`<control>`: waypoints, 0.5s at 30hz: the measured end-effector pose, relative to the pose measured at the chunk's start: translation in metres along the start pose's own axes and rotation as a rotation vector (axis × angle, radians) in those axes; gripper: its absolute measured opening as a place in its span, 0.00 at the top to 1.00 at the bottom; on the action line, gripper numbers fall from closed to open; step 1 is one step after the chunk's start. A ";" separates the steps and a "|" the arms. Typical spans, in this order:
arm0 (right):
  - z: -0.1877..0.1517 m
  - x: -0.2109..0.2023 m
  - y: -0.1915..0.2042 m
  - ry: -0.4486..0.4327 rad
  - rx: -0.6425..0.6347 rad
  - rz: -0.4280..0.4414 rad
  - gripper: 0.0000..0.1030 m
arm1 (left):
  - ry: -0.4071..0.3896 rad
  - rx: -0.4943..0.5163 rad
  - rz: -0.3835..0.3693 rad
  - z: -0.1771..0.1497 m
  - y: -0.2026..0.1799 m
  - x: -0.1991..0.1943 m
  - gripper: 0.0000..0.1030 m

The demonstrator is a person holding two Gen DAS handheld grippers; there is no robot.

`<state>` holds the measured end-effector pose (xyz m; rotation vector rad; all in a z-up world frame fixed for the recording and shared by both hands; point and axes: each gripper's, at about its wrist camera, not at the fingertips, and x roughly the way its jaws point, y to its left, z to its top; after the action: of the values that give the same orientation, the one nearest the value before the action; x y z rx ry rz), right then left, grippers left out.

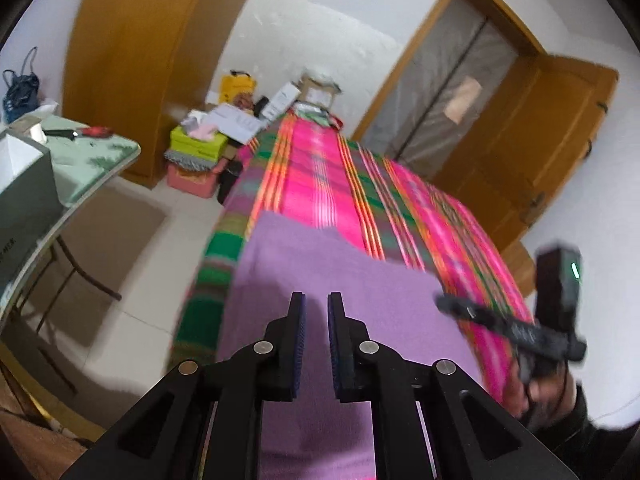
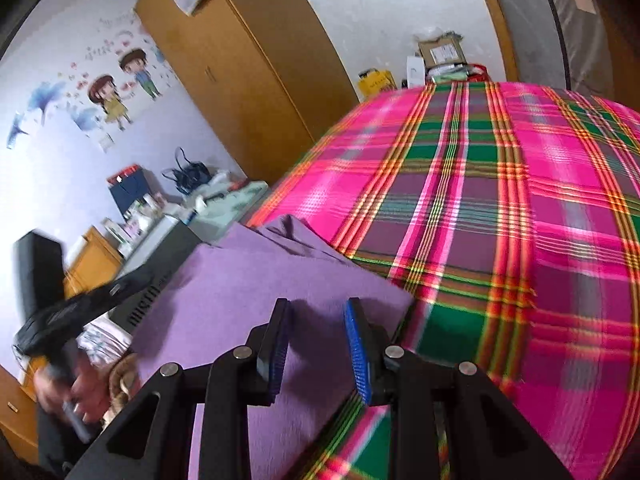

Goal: Fold clothes

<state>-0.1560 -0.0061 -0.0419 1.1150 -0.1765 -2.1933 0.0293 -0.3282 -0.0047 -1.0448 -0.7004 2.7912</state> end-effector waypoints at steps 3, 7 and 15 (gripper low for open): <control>0.003 0.010 -0.005 0.016 0.019 0.012 0.71 | 0.034 -0.041 -0.004 -0.016 0.011 0.009 0.89; -0.001 -0.010 -0.003 -0.005 0.016 0.038 0.71 | -0.007 -0.051 -0.019 -0.024 0.013 -0.010 0.89; -0.052 -0.031 0.025 0.017 -0.099 0.147 0.71 | -0.017 -0.088 -0.037 -0.046 0.029 -0.020 0.89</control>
<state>-0.0913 0.0027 -0.0437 1.0327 -0.1366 -2.0391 0.0766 -0.3405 -0.0362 -1.0125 -0.8422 2.7640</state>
